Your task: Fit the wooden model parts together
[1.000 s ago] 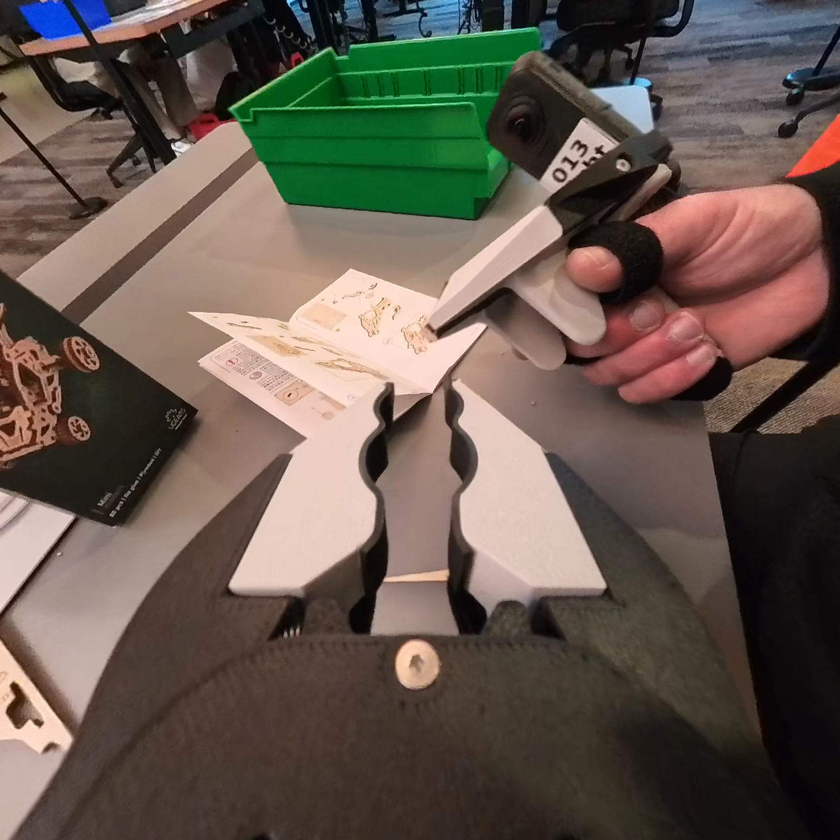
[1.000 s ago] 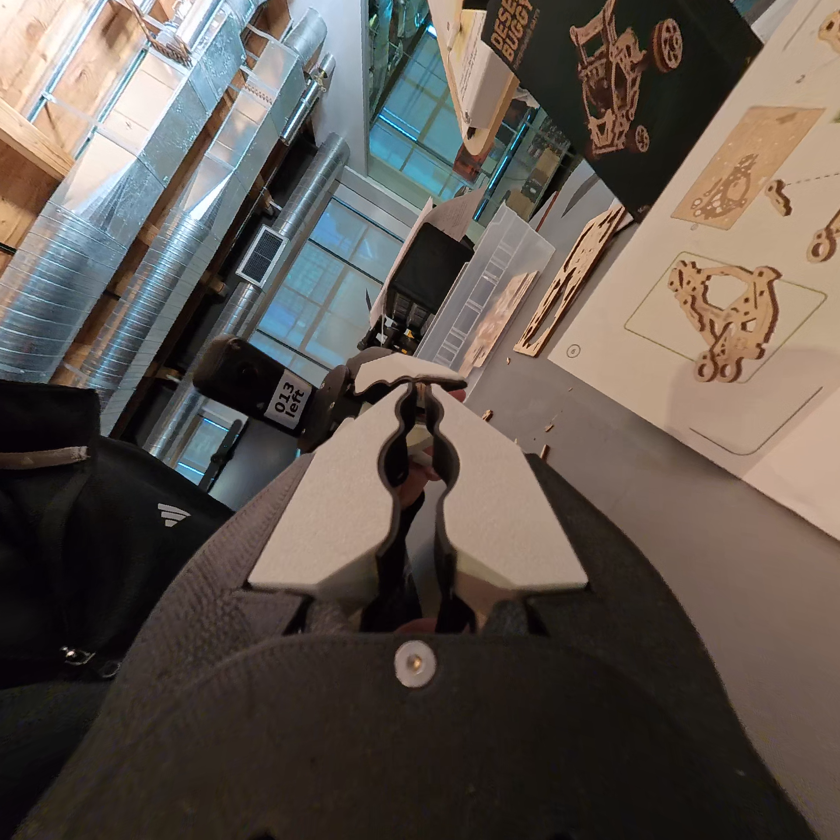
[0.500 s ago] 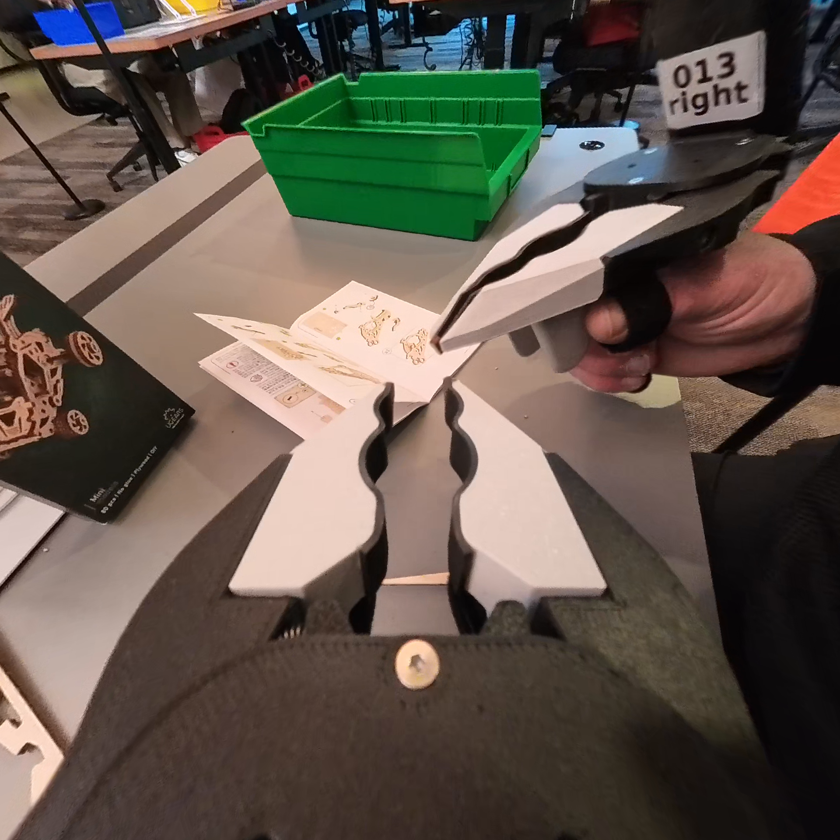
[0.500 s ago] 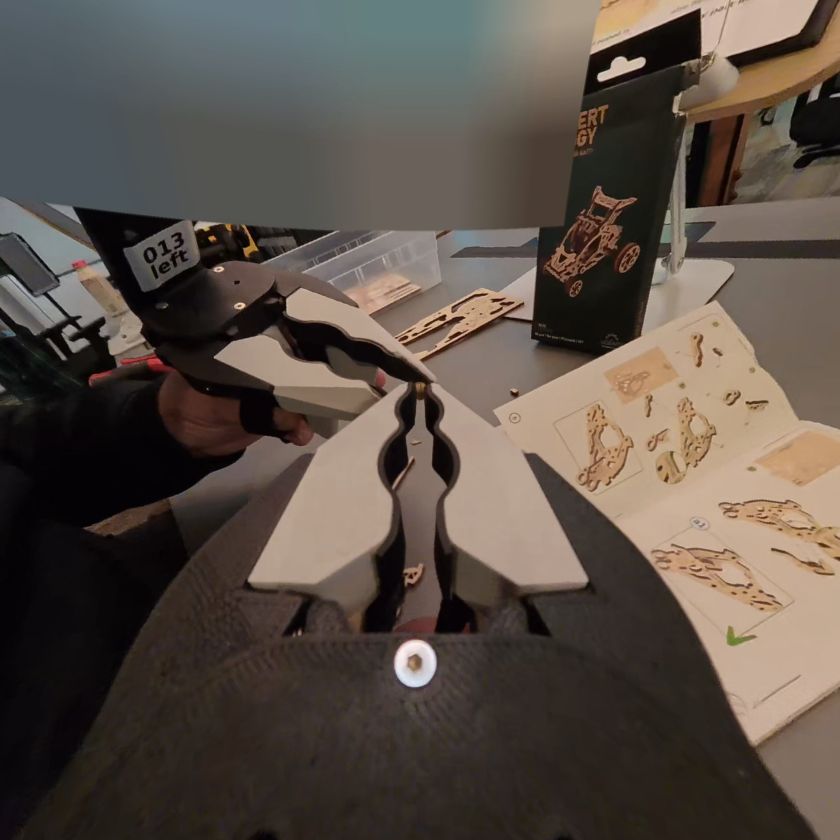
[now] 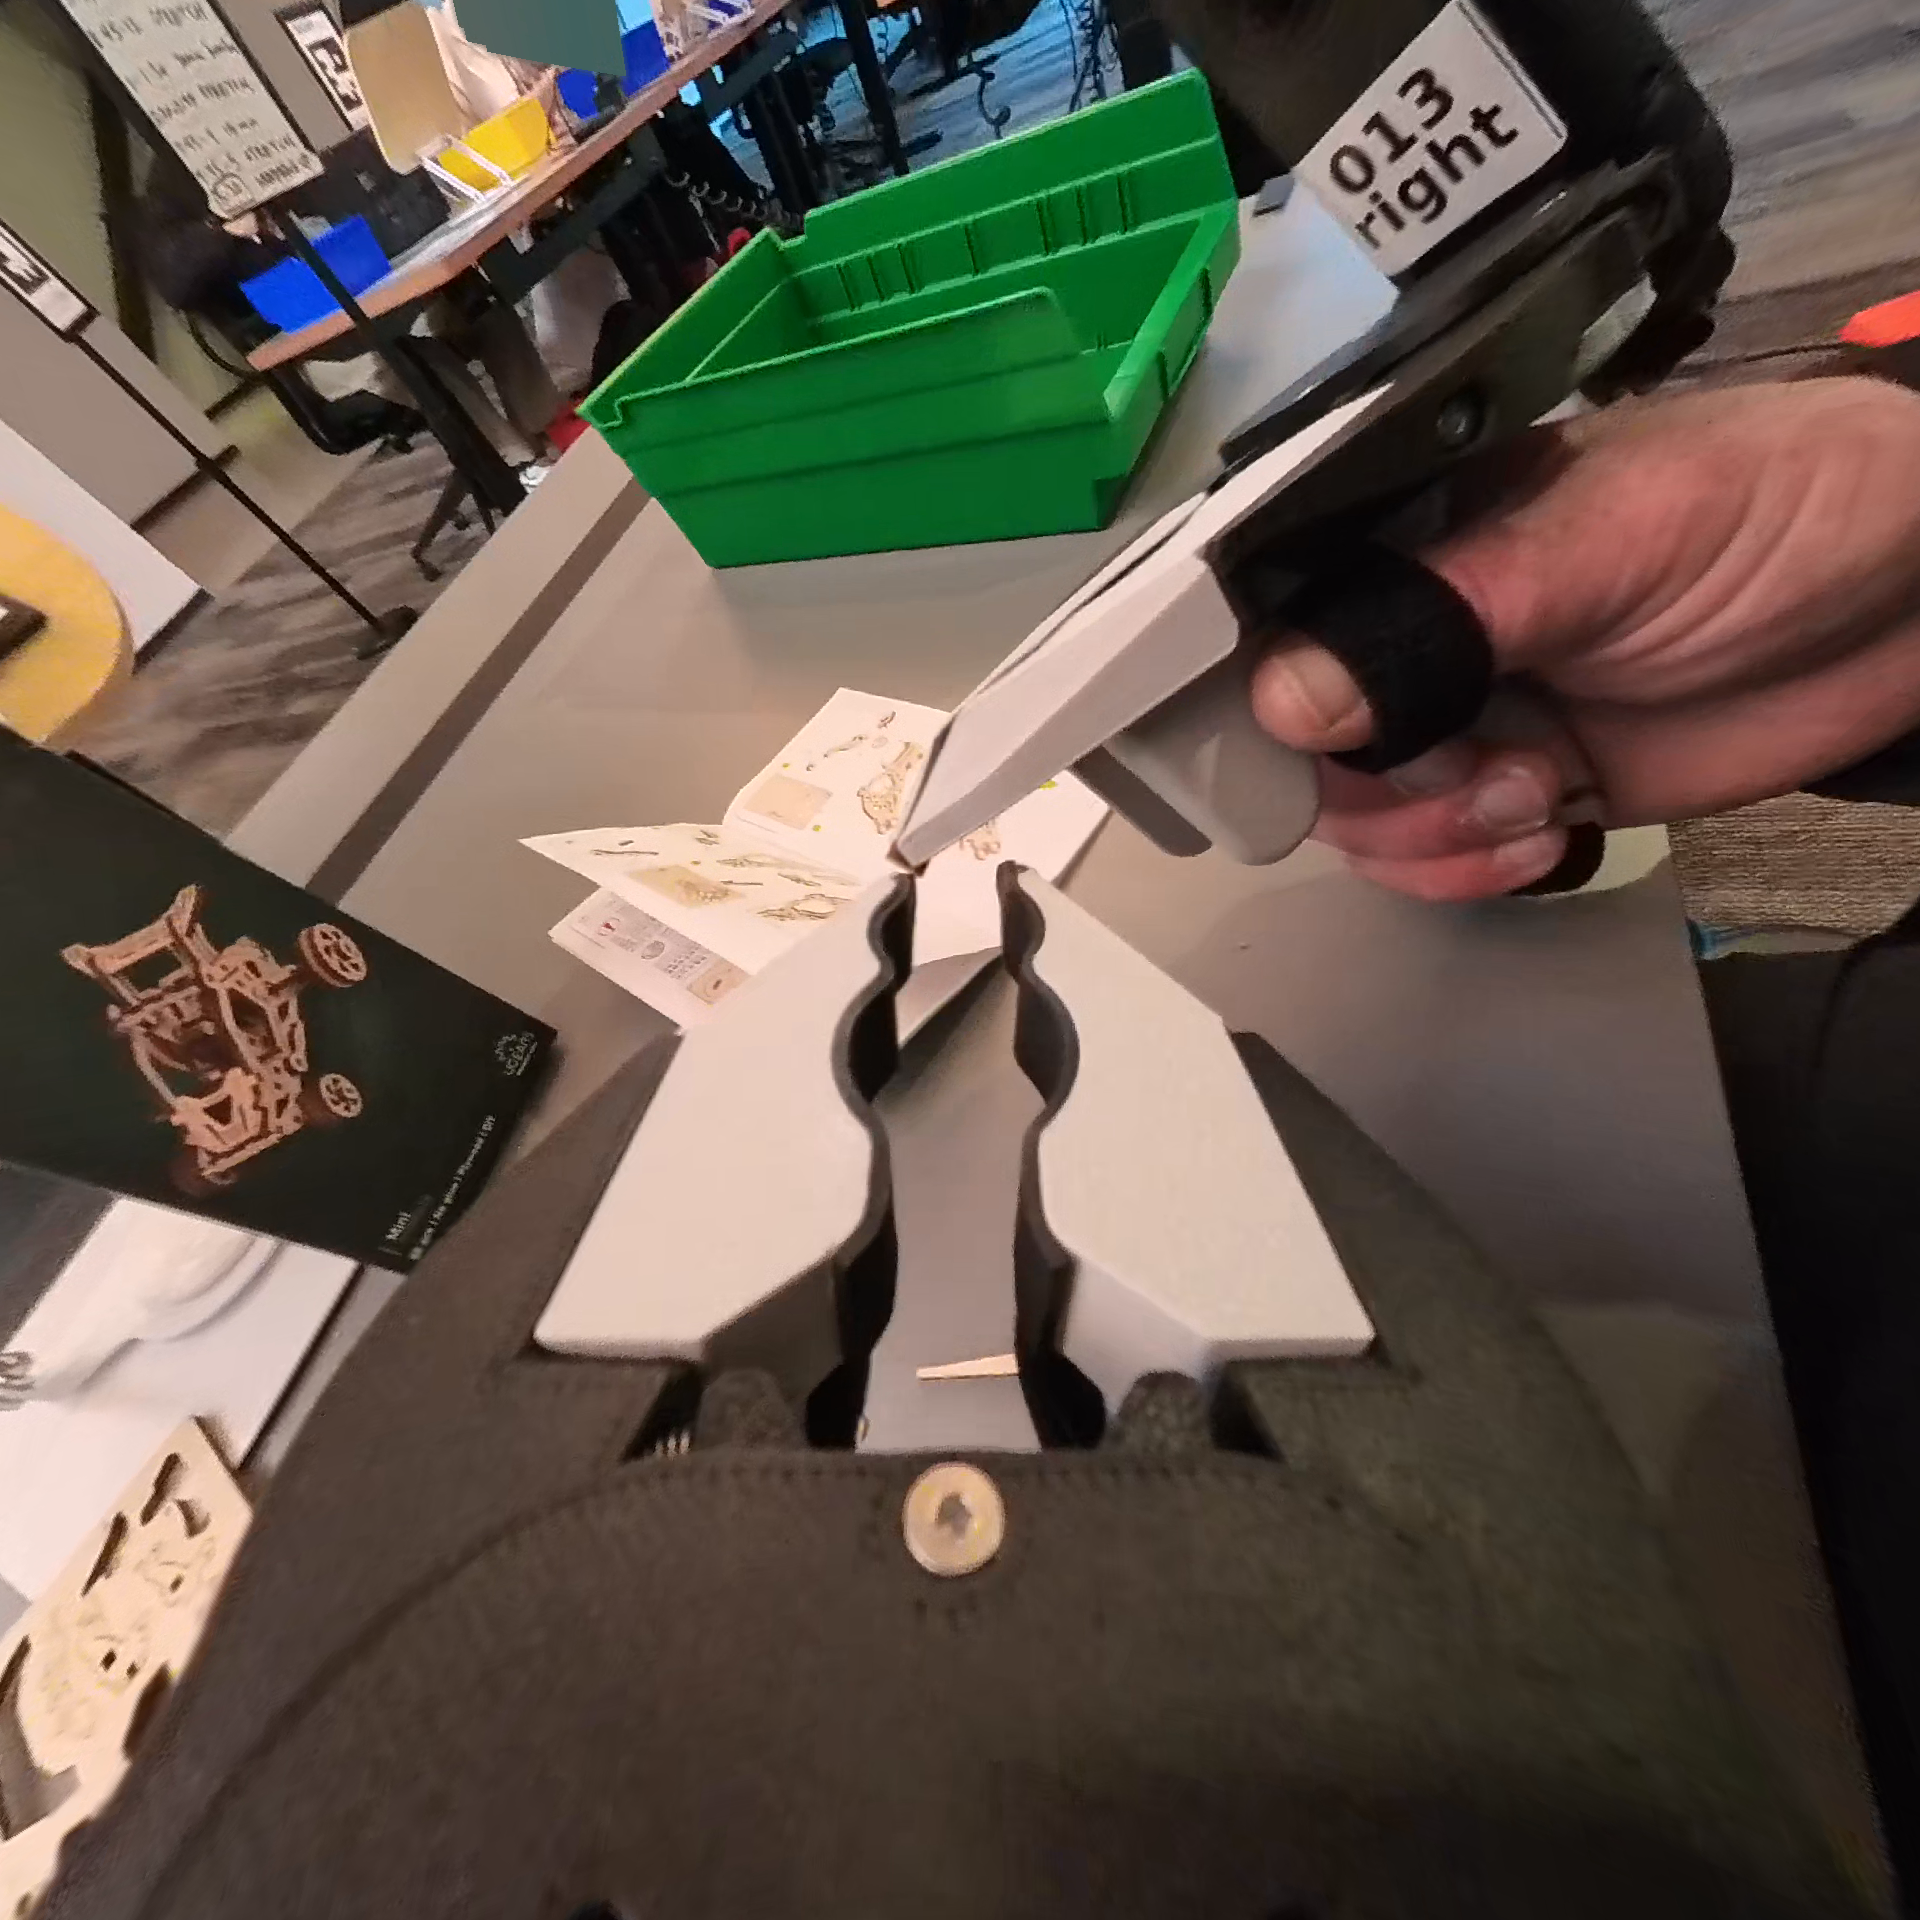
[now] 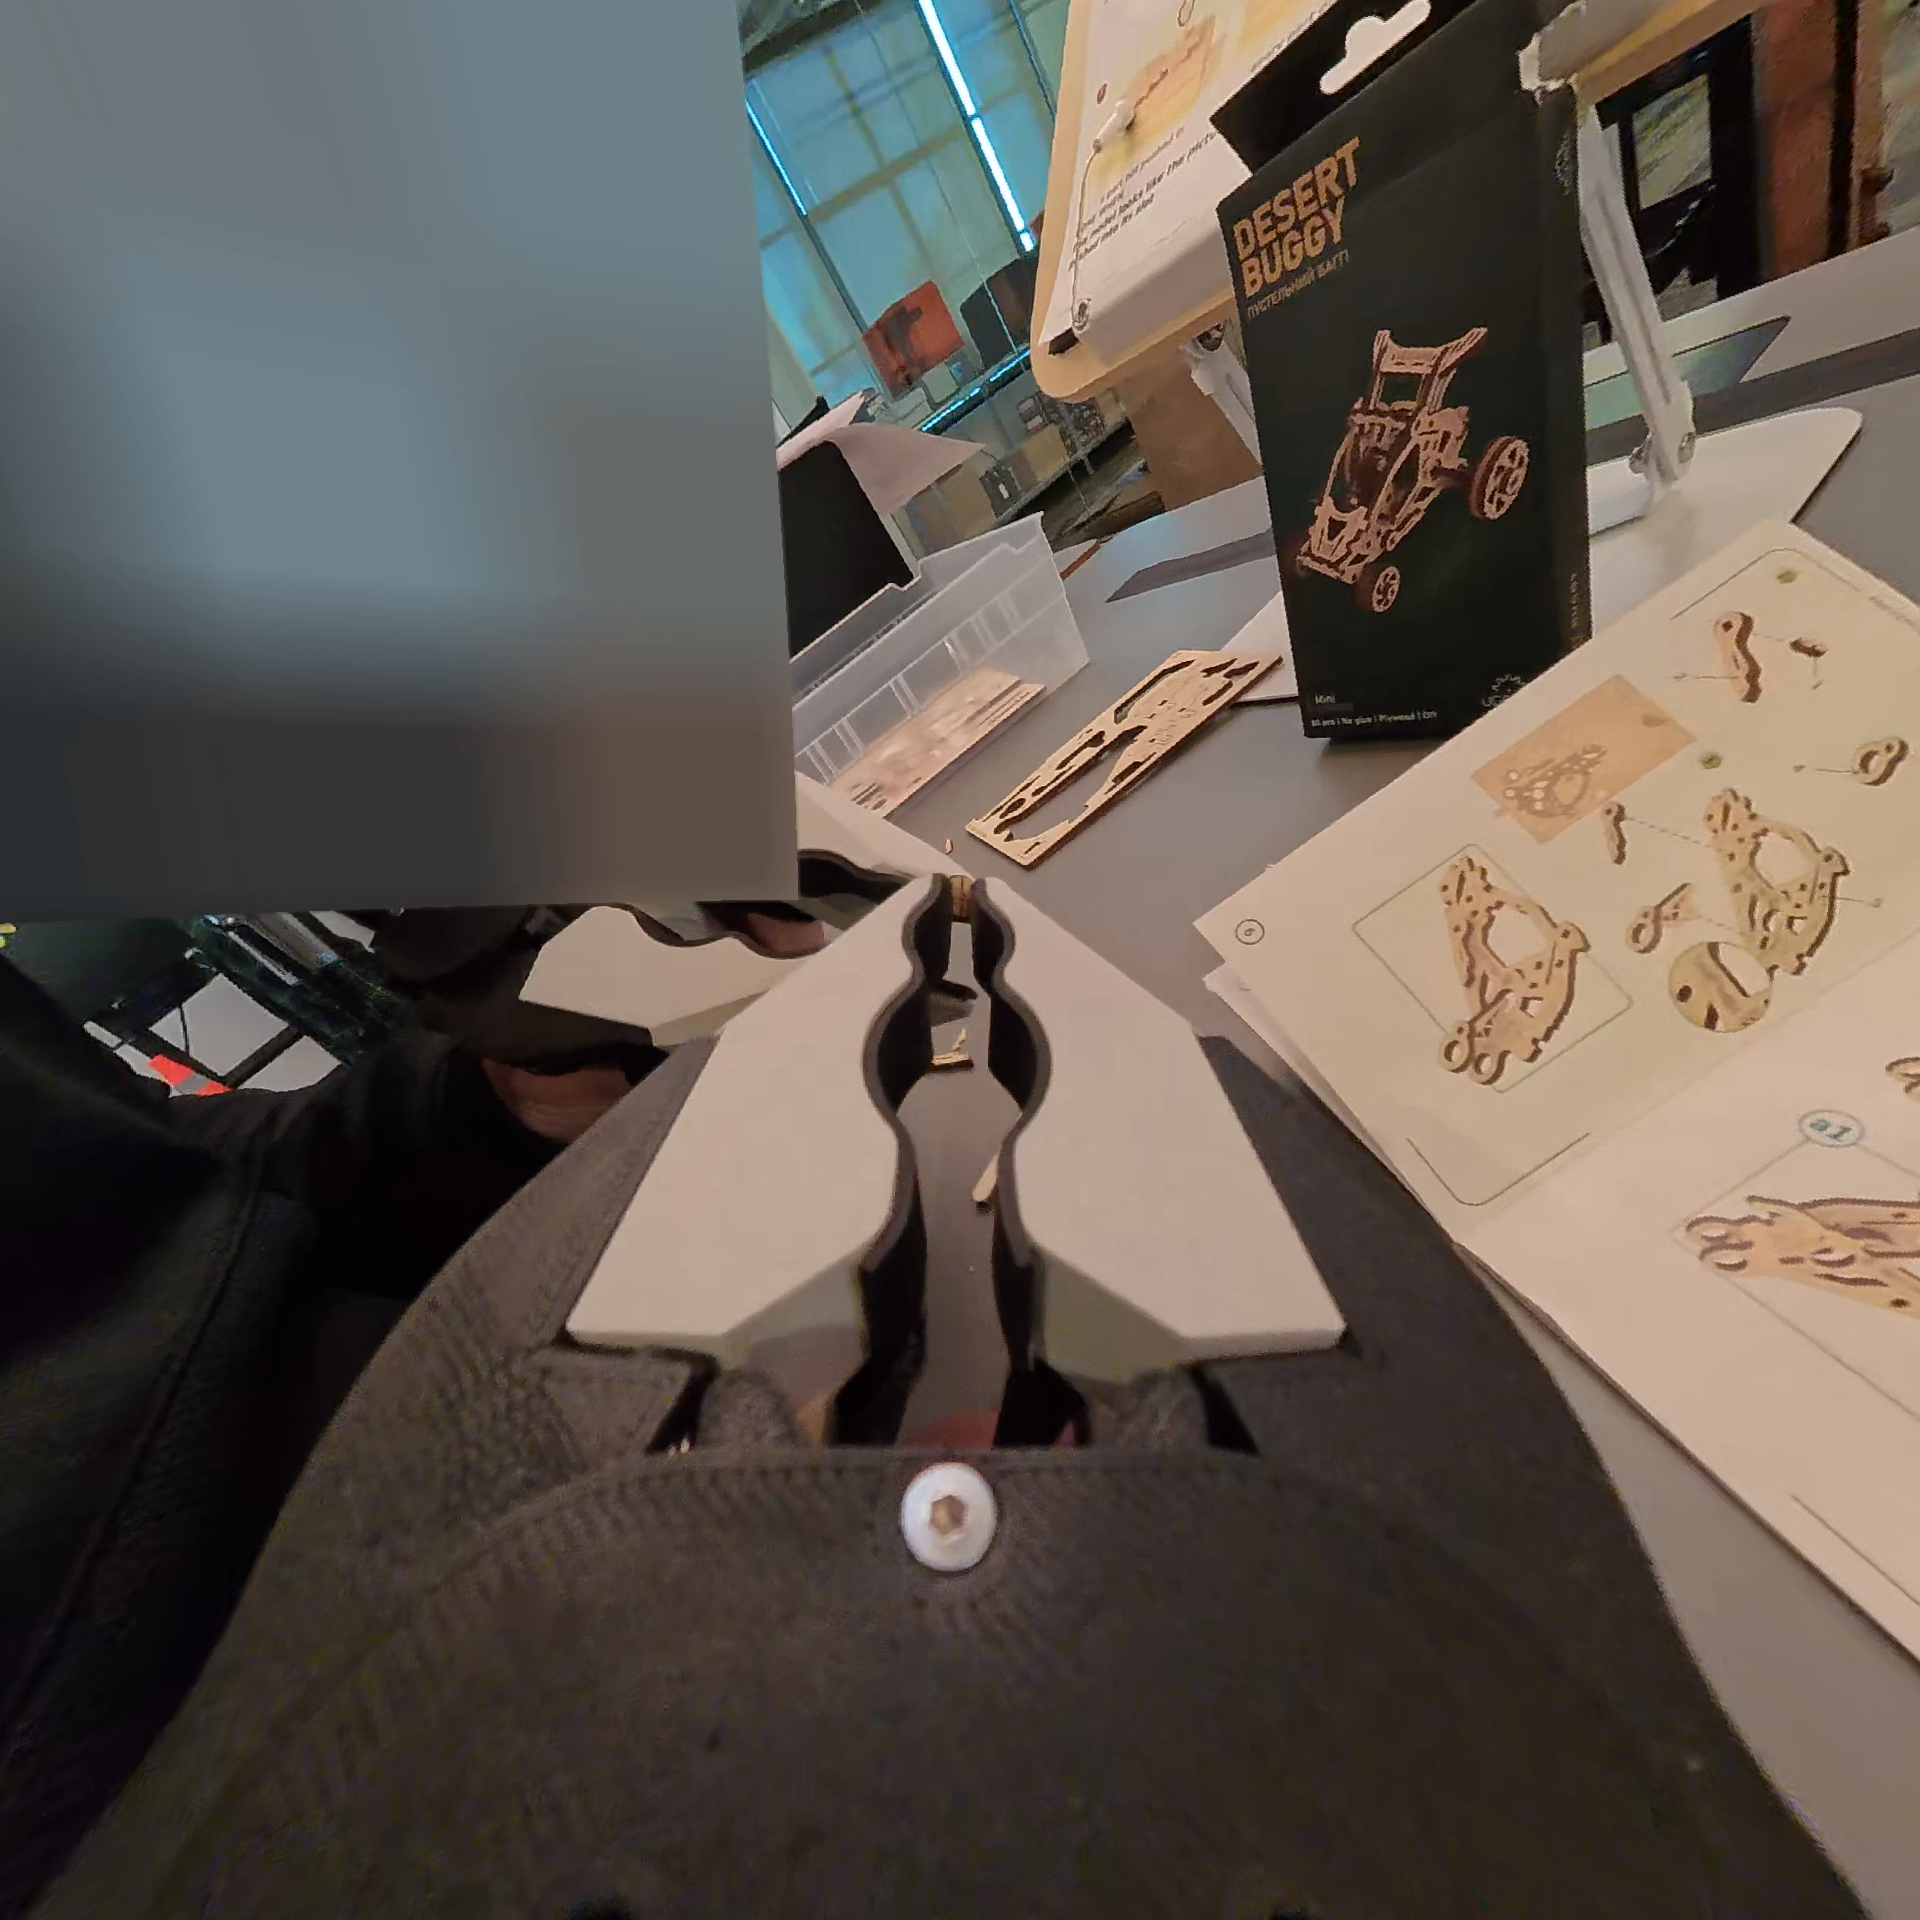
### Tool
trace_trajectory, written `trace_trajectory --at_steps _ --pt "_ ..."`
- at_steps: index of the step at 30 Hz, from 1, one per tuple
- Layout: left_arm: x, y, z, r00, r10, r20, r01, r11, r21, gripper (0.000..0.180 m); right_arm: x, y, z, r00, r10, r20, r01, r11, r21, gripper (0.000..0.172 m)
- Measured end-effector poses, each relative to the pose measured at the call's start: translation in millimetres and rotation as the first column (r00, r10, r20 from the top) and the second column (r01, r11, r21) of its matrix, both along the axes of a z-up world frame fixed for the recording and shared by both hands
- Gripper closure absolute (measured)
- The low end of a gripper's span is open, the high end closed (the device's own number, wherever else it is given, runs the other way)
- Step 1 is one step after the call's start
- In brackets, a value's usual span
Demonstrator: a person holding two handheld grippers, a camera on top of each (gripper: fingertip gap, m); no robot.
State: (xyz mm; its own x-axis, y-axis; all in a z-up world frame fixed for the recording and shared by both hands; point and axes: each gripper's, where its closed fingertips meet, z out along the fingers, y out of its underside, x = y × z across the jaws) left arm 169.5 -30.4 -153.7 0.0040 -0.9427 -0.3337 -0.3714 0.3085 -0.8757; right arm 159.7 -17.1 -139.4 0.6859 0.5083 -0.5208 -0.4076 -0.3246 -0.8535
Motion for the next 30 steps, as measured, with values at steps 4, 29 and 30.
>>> trace_trajectory --at_steps 4,29,30 --pt "1 2 3 1.0 0.022 0.007 -0.022 0.999 0.042 0.166 1 0 0 1.0 0.005 -0.024 -0.005 1.0 -0.017 0.171" --pt "4 4 16 0.996 0.039 0.074 -0.038 0.999 -0.019 0.173 1 -1 14 0.766 0.102 -0.635 -0.171 0.984 -0.049 0.171" --pt "4 4 18 0.996 0.034 0.079 -0.031 0.999 -0.034 0.176 2 -2 16 0.74 0.109 -0.664 -0.177 0.984 -0.036 0.171"
